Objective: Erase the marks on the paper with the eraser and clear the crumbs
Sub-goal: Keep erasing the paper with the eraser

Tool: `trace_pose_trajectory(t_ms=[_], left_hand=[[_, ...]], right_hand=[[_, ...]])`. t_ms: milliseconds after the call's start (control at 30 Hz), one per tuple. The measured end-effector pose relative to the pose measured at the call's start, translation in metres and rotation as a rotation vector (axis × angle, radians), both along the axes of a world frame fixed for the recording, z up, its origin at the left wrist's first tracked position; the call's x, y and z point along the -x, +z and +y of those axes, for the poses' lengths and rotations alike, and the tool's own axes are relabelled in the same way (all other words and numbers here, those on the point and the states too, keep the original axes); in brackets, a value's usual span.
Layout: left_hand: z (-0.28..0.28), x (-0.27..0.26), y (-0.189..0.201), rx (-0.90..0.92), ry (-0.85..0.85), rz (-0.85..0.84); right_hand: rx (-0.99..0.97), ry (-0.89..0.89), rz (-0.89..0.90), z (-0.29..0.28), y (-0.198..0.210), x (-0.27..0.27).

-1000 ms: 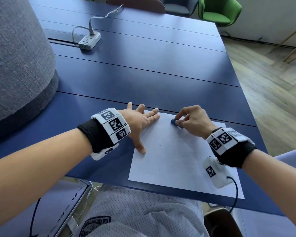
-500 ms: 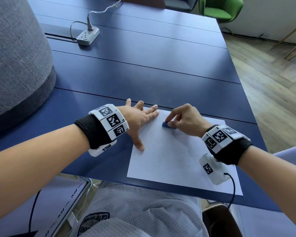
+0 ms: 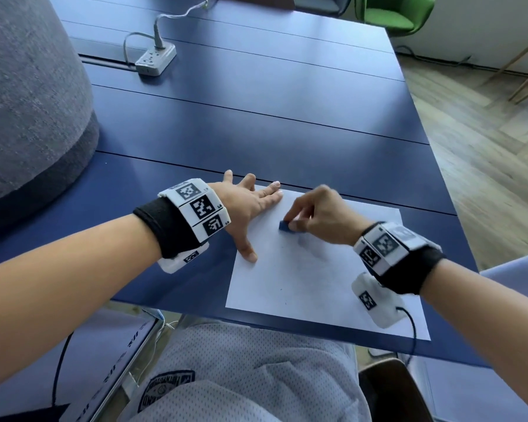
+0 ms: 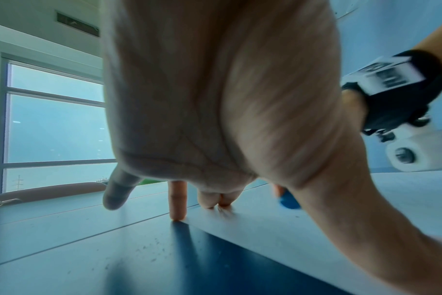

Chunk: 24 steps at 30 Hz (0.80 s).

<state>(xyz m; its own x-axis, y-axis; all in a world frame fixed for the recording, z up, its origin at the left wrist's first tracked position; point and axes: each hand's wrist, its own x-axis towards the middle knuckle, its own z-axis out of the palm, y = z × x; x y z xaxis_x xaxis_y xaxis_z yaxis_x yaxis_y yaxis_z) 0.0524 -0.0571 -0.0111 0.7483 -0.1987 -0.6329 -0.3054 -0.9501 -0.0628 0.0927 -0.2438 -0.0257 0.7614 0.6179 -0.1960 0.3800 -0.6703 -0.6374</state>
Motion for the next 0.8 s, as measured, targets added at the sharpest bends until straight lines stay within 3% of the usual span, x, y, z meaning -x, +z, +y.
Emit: trace_pose_trajectory(t_ms=[100,200,267,433,567,733,800], left_hand=[[-0.001,0.001,0.001,-0.007,-0.004,-0.001],[0.001,0.0,0.001,0.002,0.003,0.003],[0.0,0.0,0.0,0.006,0.002,0.0],[-0.002,0.002,0.002,-0.007,0.003,-0.004],[-0.001,0.001,0.002,0.003,0.011,-0.001],[-0.002,0.002,0.001,-0.005,-0.001,-0.009],[-0.001,0.002,0.001,-0.011,-0.003,-0.01]], right_hand=[[0.05,0.135,0.094,-0.003,0.004,0.01],[-0.002,-0.033,-0.059,0.001,0.0,-0.005],[-0.037,-0.091,-0.056,0.002,-0.002,-0.004],[0.057,0.201,0.166,-0.01,0.003,0.022],[-0.035,-0.054,-0.007,-0.012,0.0,0.003],[0.119,0.208,0.137,-0.02,0.004,0.026],[0.097,0.151,0.073,-0.019,0.004,0.019]])
